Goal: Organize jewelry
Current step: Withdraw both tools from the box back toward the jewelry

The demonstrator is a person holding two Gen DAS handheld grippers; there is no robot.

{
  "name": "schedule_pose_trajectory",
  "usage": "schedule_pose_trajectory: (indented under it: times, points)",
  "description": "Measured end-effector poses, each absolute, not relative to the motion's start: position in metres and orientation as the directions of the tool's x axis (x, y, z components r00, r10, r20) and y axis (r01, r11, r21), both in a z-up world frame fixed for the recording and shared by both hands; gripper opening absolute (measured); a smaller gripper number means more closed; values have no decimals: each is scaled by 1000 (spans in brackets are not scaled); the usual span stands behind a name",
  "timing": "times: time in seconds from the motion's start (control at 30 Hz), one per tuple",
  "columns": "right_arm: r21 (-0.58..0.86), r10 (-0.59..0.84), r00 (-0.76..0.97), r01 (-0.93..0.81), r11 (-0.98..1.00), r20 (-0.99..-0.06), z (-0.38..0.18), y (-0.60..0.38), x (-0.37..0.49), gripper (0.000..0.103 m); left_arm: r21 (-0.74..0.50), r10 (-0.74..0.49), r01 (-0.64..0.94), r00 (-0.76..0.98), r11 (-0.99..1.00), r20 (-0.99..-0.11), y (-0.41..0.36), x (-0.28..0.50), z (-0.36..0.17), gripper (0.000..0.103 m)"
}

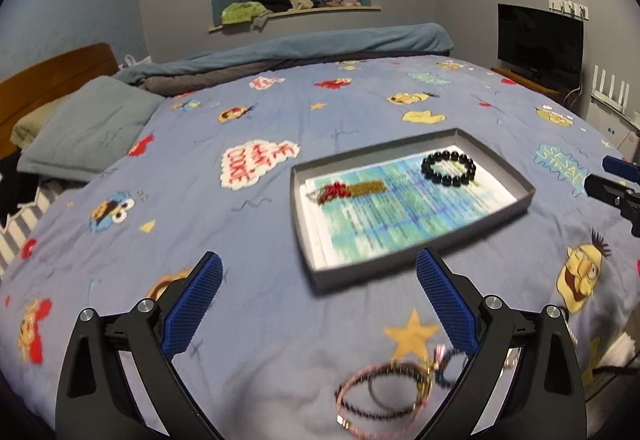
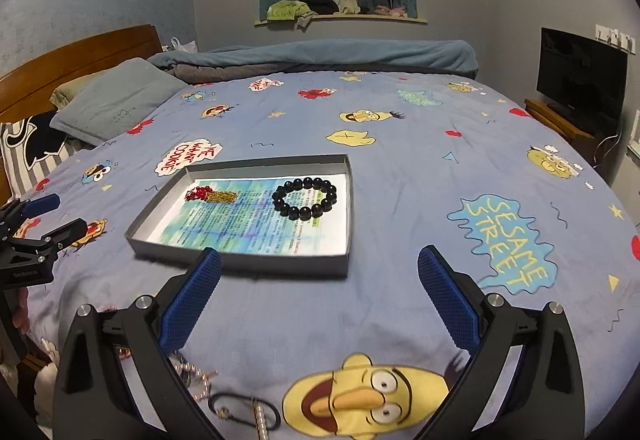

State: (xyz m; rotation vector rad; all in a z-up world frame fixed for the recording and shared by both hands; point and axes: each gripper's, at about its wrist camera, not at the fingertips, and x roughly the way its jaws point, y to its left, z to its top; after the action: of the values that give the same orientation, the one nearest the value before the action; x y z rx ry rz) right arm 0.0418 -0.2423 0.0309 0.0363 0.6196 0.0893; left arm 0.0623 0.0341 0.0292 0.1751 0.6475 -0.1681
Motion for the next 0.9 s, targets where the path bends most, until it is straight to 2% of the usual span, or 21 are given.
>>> schedule_pose_trajectory:
  times: [0.23, 0.43, 0.7, 0.9]
  points:
    - [12, 76, 812, -85, 996, -579, 20, -239, 16, 97, 92, -70, 169, 757, 981, -650, 48, 36, 2, 97]
    - [-26, 74, 812, -109, 994, -580, 2, -234, -3, 97, 125, -31, 154, 744, 980, -667, 50, 16, -21, 97]
    - [-27, 91, 803, -132, 991, -588, -30, -230, -26, 97, 122, -71, 191, 769, 974, -636, 40, -8, -35, 97]
    - [-16, 87, 789, -122, 992, -608, -62, -222, -42, 96, 131, -85, 221, 758, 966, -646, 24, -14, -52, 97]
